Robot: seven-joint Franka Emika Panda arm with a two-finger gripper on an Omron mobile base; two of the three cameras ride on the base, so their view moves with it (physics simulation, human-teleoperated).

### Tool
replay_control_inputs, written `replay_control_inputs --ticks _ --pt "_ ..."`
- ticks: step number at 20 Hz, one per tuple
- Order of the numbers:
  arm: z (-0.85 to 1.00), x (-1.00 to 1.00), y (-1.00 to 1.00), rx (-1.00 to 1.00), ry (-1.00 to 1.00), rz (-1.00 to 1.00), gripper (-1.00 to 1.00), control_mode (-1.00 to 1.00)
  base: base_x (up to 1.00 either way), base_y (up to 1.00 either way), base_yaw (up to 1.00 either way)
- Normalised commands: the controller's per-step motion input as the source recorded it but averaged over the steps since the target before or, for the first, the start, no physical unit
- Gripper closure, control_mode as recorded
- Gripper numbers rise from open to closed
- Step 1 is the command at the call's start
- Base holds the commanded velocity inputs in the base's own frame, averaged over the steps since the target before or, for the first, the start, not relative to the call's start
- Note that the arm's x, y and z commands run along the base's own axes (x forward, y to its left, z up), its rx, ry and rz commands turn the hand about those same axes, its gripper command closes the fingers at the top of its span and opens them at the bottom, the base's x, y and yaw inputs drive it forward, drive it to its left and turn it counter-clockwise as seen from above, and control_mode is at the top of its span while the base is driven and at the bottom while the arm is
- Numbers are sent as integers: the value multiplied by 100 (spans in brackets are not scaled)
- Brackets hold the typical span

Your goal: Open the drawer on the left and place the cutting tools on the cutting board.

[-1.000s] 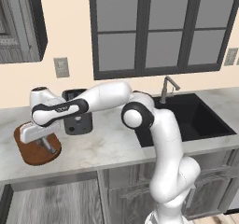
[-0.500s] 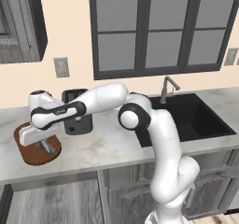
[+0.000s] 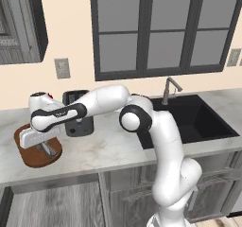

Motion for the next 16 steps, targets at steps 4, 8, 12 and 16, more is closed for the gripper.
replay_control_inputs --ticks 4,8,12,16 --pt "0 0 0 0 0 0 -100 -100 0 0 0" --pt "0 0 0 0 0 0 -100 -100 0 0 0" --pt "0 0 0 0 0 0 -100 -100 0 0 0" --pt "26 -13 0 0 -4 0 -100 -100 0 0 0"
